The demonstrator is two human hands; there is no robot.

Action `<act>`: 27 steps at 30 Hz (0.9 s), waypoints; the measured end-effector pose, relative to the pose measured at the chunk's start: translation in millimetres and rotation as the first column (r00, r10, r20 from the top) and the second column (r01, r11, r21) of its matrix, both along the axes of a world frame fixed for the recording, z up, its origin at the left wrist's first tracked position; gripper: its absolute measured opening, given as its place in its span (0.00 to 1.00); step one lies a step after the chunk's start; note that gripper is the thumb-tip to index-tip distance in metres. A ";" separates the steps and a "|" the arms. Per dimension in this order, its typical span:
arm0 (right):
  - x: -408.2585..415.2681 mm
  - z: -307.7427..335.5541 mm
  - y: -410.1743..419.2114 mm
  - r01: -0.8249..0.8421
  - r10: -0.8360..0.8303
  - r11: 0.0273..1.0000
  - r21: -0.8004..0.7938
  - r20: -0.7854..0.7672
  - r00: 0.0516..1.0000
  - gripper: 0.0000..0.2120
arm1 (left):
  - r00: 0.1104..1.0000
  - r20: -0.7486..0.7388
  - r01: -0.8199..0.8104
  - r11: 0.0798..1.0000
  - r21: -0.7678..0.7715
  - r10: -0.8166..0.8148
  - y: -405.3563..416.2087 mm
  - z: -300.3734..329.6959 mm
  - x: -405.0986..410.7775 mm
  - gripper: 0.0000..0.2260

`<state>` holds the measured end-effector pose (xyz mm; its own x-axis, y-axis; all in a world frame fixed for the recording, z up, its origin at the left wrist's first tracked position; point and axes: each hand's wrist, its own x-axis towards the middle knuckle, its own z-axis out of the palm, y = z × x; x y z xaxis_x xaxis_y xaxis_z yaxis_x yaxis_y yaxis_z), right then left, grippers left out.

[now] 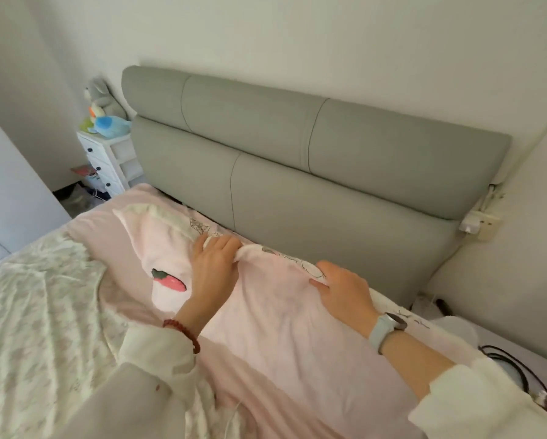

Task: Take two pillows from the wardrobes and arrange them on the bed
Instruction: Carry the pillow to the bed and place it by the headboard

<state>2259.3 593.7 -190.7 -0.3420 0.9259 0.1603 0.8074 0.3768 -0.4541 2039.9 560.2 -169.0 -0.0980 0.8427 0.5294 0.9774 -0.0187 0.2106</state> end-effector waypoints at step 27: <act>24.2 -207.7 89.8 0.045 0.084 0.859 -0.511 0.227 0.970 0.19 | 0.230 0.626 -0.039 0.650 -0.759 0.745 -4.1 -245.6 39.3 0.26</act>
